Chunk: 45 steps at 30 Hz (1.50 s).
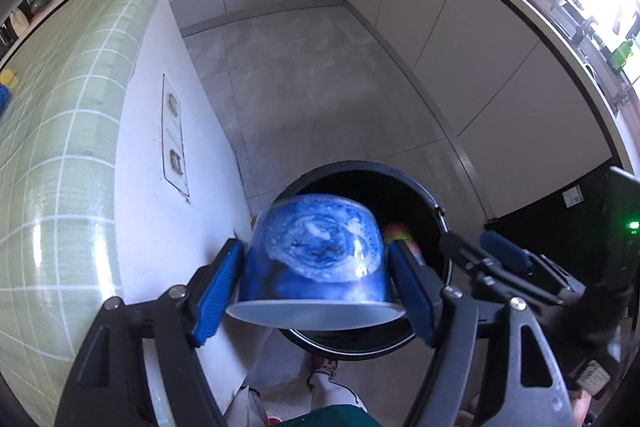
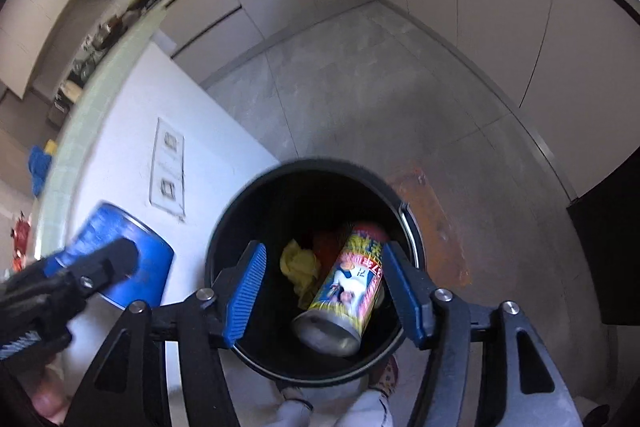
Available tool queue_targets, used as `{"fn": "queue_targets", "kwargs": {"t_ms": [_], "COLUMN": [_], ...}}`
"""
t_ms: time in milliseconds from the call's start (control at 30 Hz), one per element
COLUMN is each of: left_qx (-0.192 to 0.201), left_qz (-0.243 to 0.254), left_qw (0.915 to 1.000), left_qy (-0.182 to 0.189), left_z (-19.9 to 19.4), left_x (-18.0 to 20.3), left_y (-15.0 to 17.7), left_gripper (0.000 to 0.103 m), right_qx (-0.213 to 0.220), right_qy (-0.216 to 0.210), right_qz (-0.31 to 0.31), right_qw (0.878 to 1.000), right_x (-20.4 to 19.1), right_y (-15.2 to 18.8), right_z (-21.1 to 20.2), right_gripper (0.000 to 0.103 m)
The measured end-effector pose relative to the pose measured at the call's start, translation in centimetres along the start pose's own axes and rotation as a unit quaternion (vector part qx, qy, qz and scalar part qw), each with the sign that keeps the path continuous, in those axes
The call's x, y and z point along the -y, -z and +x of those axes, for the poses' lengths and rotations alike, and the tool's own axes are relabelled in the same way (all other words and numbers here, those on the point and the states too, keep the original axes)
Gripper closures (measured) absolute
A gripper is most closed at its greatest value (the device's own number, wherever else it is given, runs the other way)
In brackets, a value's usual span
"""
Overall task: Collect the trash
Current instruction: 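Carry the blue cup and spray can over the black bin, then open both tools over the bin to drop cup and spray can, then return both tools to the island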
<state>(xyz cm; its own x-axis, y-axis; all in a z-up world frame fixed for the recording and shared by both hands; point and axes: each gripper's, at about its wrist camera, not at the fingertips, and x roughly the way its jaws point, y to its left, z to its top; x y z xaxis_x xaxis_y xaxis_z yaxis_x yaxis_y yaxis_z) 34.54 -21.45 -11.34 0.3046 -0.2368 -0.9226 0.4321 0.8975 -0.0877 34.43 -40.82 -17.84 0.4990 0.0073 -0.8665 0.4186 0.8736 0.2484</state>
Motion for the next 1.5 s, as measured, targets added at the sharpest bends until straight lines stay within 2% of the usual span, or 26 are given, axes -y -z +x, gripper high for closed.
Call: {"fn": "queue_targets", "kwargs": {"t_ms": [167,333,733,900,1033,1233,1500], "left_qx": [0.016,0.021,0.065,0.084,0.101,0.12,0.135], "left_qz": [0.013,0.013,0.023,0.014,0.005,-0.013,-0.056], "left_qw": [0.9998,0.9997,0.9976,0.9963,0.9949,0.9927,0.9888], "left_qy": [-0.002,-0.001,-0.004,0.003,-0.001,-0.005,-0.029], "left_z": [-1.2,-1.6,-6.0,-8.3,-10.6,-13.3,-15.7], "left_x": [0.7,1.0,0.5,-1.7,-4.5,-10.3,-22.0], "left_y": [-0.5,-0.8,0.1,0.2,0.7,2.0,4.4], "left_gripper": [0.021,0.02,0.02,0.02,0.02,0.02,0.02], "right_qx": [0.038,0.054,0.027,0.026,0.038,0.058,0.081], "right_qy": [-0.007,-0.009,0.014,0.012,0.006,-0.014,-0.039], "right_qz": [0.007,0.015,0.013,0.013,0.003,-0.018,-0.061], "right_qw": [0.999,0.998,0.999,0.999,0.999,0.998,0.994], "right_x": [0.0,-0.1,-2.1,-3.8,-6.7,-13.6,-25.5], "right_y": [-0.6,-1.0,-0.2,0.2,0.5,1.3,3.6], "right_z": [-2.5,-3.9,-4.9,-6.3,-7.8,-9.4,-9.0], "right_gripper": [0.04,0.04,0.04,0.04,0.039,0.036,0.033]}}
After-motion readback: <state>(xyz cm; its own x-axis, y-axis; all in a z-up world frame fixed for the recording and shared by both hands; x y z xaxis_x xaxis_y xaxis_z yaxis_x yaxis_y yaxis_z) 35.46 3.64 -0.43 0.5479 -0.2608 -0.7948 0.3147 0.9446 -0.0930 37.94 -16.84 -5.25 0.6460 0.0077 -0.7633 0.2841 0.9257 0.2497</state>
